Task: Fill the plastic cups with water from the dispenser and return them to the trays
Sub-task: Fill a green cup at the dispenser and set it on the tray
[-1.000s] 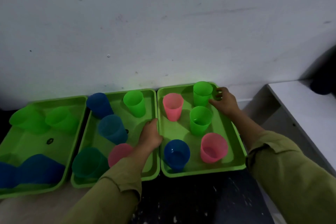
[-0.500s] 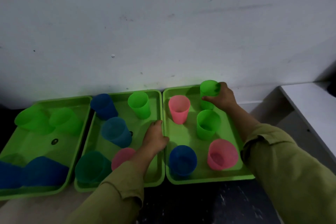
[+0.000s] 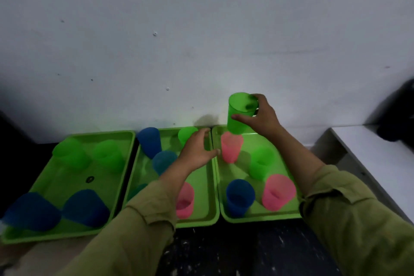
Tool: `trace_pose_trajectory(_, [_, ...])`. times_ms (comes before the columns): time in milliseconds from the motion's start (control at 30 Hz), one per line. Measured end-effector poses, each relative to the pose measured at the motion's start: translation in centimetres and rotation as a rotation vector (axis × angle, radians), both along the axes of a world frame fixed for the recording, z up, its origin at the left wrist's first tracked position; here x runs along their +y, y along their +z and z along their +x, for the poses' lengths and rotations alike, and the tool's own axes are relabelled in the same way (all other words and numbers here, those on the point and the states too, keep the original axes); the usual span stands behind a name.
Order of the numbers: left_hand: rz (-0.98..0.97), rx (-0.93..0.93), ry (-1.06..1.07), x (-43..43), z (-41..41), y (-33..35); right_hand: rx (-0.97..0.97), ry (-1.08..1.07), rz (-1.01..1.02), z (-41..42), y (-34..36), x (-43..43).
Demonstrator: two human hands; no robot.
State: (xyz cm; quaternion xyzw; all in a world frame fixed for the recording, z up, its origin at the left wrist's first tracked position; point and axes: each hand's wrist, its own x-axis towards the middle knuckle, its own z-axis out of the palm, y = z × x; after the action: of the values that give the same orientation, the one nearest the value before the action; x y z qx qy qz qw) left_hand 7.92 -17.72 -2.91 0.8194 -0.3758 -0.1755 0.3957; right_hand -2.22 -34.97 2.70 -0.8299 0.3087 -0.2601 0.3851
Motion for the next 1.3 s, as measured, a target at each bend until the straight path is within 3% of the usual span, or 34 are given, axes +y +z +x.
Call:
trace_pose_trajectory(200, [-0.154, 0.037, -0.032, 6.4, 2.1, 2.6, 0.034, 0.155, -0.022, 1.3, 2.2, 9.9])
trace_pose_trajectory(433, [-0.325, 0.026, -0.079, 15.7, 5.7, 2.8, 0.017, 0.178, 0.027, 4.5, 2.6, 22.2])
trace_pose_trajectory(633, [-0.331, -0.033, -0.053, 27.1, 9.5, 2.0, -0.022, 0.238, 0.101, 8.1, 1.1, 32.7])
trace_pose_trajectory(867, [-0.309, -0.04, 0.113, 38.4, 11.6, 1.4, -0.087, 0.19, 0.305, 10.8, -0.1, 41.0])
trace_pose_trajectory(1300, [-0.369, 0.037, 0.364, 53.3, 13.9, -1.3, 0.128, 0.299, 0.175, 16.4, -2.6, 51.0])
